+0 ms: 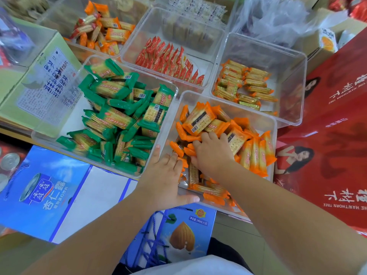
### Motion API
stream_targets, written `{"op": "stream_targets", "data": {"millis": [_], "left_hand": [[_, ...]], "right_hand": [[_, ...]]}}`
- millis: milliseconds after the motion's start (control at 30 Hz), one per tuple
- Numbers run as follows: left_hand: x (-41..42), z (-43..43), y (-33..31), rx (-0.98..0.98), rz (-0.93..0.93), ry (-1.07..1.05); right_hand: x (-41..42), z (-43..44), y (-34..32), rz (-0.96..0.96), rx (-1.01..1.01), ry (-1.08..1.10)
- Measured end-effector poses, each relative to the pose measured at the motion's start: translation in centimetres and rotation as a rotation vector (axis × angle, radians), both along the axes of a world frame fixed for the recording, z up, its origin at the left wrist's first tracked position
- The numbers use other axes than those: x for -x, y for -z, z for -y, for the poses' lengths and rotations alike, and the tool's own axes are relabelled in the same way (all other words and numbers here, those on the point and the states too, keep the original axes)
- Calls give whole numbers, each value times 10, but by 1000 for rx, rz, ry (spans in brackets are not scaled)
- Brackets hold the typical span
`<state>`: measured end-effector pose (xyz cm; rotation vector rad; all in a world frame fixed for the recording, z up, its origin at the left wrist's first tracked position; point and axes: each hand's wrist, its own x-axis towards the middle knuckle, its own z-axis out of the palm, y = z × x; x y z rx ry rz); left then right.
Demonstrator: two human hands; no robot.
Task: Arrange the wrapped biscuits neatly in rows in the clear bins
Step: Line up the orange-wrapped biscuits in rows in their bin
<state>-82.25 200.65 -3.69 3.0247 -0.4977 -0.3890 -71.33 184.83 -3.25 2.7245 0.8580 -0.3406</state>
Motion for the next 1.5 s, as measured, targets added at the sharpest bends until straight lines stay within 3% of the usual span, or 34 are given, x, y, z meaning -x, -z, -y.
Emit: {"op": "stream_targets", "data": {"millis": [600, 733, 933, 1500], "left_hand": [[-6, 2, -5, -13, 3, -41], [-34, 5, -18, -150, 59, -35], [-66, 12, -16, -401, -28, 32], [-42, 0, -6, -157, -43, 88]], "right_hand": [[-1, -4, 5, 50, -123, 129], [1, 10, 1, 95, -112, 106], [4, 17, -2, 77, -140, 130], [-2, 7, -5, -41, -288, 85]]}}
